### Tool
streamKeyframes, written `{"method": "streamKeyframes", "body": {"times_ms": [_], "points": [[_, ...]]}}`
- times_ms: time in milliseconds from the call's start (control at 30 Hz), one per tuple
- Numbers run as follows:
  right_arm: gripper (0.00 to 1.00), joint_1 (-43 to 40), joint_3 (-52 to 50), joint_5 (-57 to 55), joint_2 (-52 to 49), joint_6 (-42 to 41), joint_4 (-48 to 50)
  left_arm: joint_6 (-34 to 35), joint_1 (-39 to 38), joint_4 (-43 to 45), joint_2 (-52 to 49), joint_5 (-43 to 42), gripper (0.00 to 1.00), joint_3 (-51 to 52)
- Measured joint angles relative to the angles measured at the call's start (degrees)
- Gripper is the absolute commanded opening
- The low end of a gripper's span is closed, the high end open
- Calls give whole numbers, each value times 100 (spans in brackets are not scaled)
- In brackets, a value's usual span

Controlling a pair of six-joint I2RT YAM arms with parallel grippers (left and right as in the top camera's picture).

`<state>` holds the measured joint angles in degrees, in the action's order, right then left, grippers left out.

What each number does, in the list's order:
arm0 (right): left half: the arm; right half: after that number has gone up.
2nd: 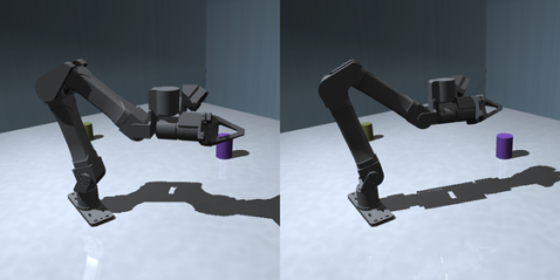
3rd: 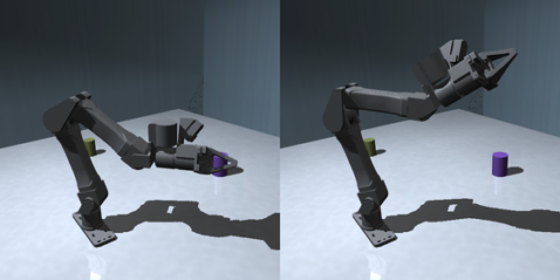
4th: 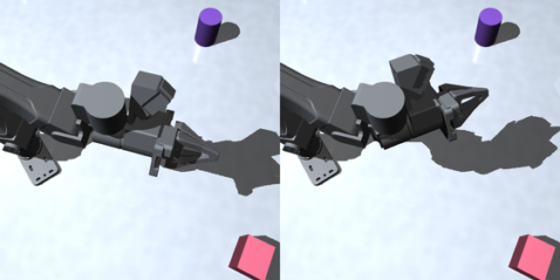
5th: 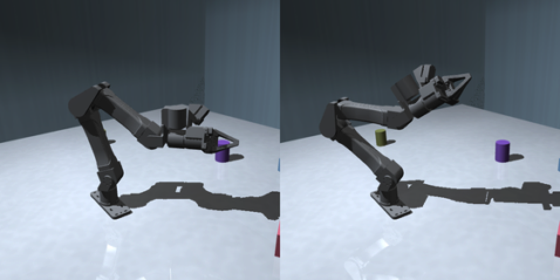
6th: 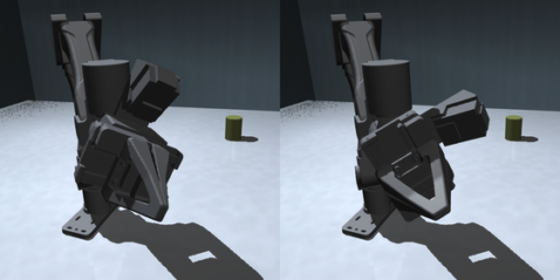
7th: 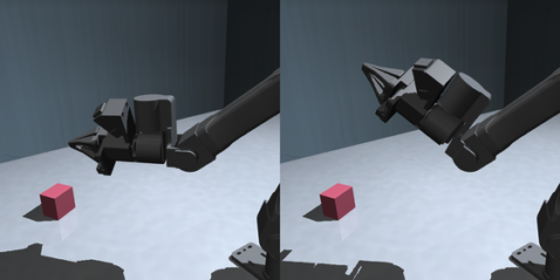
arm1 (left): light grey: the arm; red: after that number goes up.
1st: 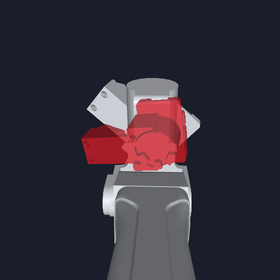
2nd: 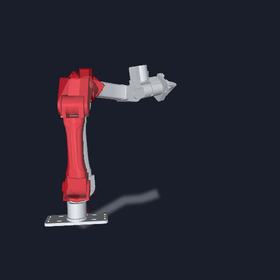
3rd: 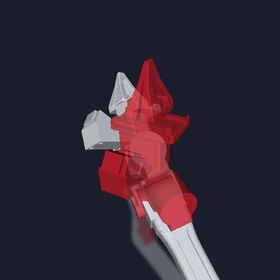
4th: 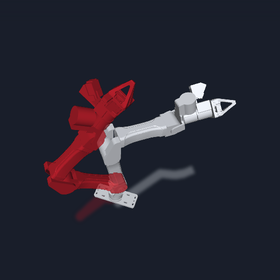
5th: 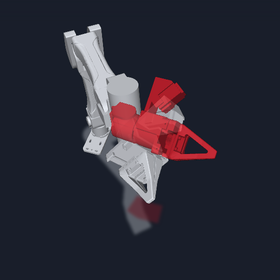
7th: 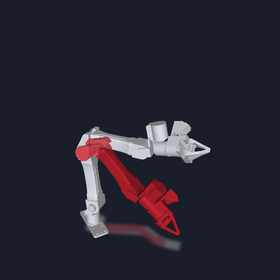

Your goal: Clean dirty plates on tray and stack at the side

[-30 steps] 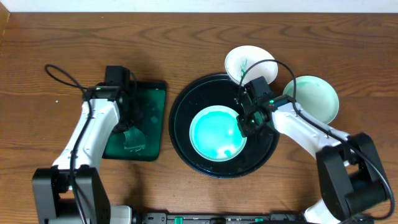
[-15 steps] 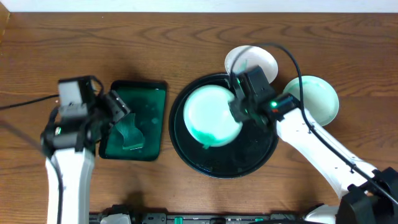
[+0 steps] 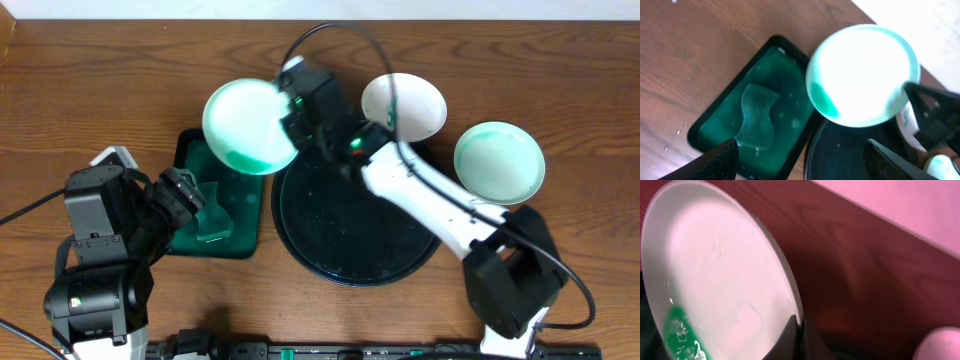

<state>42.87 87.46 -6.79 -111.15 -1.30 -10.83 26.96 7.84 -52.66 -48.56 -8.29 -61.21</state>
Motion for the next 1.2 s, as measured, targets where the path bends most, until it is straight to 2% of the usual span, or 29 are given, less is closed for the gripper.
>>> {"method": "streamKeyframes", "body": {"times_ms": [400, 633, 1200], "points": [[1, 1163, 24, -1893, 2, 1615, 820, 0, 0, -114, -146, -20, 80, 0], [1, 1401, 24, -2710, 2, 2262, 1200, 0, 0, -116, -197, -24, 80, 0], [1, 1563, 24, -3311, 468, 3154, 1504, 0, 0, -114, -225, -37, 80, 0]]}}
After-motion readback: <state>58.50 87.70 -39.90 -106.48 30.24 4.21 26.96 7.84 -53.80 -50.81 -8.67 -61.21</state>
